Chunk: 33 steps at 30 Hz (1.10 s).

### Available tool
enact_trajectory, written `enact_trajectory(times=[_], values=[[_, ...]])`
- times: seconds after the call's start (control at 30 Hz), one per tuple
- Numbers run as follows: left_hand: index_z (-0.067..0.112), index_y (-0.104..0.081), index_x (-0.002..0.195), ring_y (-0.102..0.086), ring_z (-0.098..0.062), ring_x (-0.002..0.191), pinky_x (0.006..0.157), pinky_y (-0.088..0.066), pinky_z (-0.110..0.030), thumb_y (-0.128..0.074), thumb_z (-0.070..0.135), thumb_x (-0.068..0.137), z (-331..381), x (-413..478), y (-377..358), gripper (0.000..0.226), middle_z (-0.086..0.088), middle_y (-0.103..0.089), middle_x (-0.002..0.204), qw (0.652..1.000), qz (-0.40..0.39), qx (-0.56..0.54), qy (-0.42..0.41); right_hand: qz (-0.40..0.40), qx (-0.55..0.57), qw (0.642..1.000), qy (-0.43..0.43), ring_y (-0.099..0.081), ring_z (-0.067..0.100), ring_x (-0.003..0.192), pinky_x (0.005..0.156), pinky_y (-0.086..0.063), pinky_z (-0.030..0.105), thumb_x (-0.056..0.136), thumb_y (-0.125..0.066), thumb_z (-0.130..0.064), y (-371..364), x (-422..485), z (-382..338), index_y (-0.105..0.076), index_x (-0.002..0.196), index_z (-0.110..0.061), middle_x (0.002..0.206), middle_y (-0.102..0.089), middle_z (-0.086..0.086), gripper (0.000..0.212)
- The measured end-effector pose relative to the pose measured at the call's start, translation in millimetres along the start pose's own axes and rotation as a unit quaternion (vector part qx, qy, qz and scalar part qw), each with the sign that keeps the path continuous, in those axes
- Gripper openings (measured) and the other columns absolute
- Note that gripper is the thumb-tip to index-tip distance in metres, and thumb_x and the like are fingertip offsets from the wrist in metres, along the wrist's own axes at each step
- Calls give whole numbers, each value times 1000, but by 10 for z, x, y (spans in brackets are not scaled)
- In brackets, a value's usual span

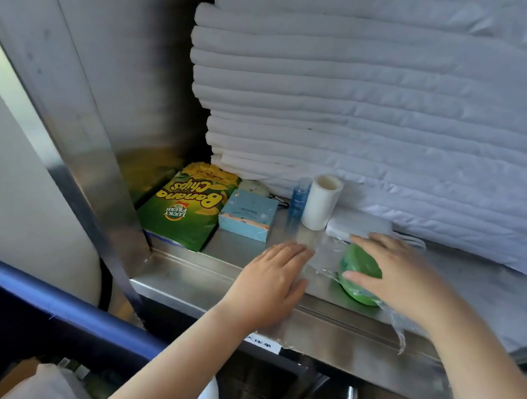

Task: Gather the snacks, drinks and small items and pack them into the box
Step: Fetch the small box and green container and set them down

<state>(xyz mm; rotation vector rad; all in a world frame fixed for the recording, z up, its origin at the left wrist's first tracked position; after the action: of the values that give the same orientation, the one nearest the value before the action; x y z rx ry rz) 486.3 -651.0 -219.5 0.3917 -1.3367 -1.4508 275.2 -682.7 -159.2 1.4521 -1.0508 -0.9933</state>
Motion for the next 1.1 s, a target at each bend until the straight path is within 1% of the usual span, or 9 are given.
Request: enact_trajectory(times=[0.27, 0.4, 0.47, 0.6, 0.7, 0.77, 0.87, 0.97, 1.1], values=[[11, -40, 139, -36, -18, 132, 113, -19, -28, -48, 38, 93, 108, -79, -220, 55, -2, -45, 139, 997, 14, 21, 75, 80, 20, 996, 15, -40, 14, 116, 89, -43, 34, 71, -57, -63, 18, -26, -8, -47, 125, -40, 122, -48, -10, 60], [12, -32, 144, -15, -15, 142, 111, 7, -20, -43, 50, 93, 140, -149, -242, 64, 0, -31, 150, 991, 2, 28, 134, 138, 81, 987, 26, -41, 11, 113, 81, -44, 33, 69, -61, -60, 28, -98, -32, -49, 120, -39, 119, -47, -13, 57], [13, -35, 143, -11, -13, 143, 110, 10, -19, -42, 51, 93, 178, -140, -238, 63, 2, -30, 151, 992, -10, 5, 126, 177, 105, 978, 44, -44, 12, 111, 77, -43, 31, 67, -66, -56, 17, -137, -79, -50, 118, -36, 117, -47, -14, 57], [29, -44, 135, -24, -6, 137, 110, -8, -11, -40, 50, 94, 349, -77, -146, 46, 19, -40, 136, 975, -16, -173, 138, 247, 150, 955, 73, -50, 18, 105, 75, -47, 31, 61, -75, -48, -34, -190, -175, -55, 114, -26, 113, -51, -8, 61], [50, -51, 100, -56, 6, 93, 73, -38, -6, -41, 55, 89, 418, -33, -41, 15, 28, -62, 93, 927, 5, -324, 191, 289, 171, 937, 91, -52, 20, 102, 76, -49, 30, 60, -76, -50, -102, -225, -247, -57, 112, -17, 112, -52, -2, 65], [53, -50, 107, -58, 11, 92, 72, -43, -7, -47, 55, 86, 432, 0, 17, 21, 32, -64, 97, 904, 21, -373, 207, 314, 189, 926, 93, -53, 22, 102, 77, -50, 32, 60, -76, -46, -165, -252, -289, -57, 111, -11, 112, -52, 2, 64], [50, -51, 113, -58, 9, 98, 85, -49, -21, -52, 59, 79, 448, 50, 40, 35, 27, -64, 103, 905, 34, -371, 206, 332, 213, 914, 96, -54, 26, 103, 80, -47, 30, 59, -77, -41, -265, -294, -315, -56, 109, -4, 111, -51, 7, 66], [53, -50, 104, -58, 6, 95, 84, -51, -28, -55, 59, 76, 474, 84, 63, 29, 21, -65, 100, 925, 33, -323, 196, 304, 223, 920, 109, -54, 24, 103, 83, -45, 23, 58, -76, -44, -291, -342, -309, -56, 111, -4, 112, -49, 7, 69], [42, -48, 120, -56, 3, 97, 84, -49, -26, -57, 59, 76, 452, 97, 50, 48, 18, -62, 106, 941, 14, -283, 185, 206, 212, 948, 118, -49, 10, 109, 85, -44, 22, 59, -80, -44, -146, -351, -142, -53, 119, -20, 117, -44, -9, 71]])
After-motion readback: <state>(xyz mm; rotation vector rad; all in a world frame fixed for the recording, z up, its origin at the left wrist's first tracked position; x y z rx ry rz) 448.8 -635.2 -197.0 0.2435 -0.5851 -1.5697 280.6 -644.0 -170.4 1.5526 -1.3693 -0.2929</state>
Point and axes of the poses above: each hand's wrist, its own x-axis towards the middle knuckle, its own y-axis out of the back of the hand, z = x × y, the point moved 1 cm from there along x, towards the middle knuckle
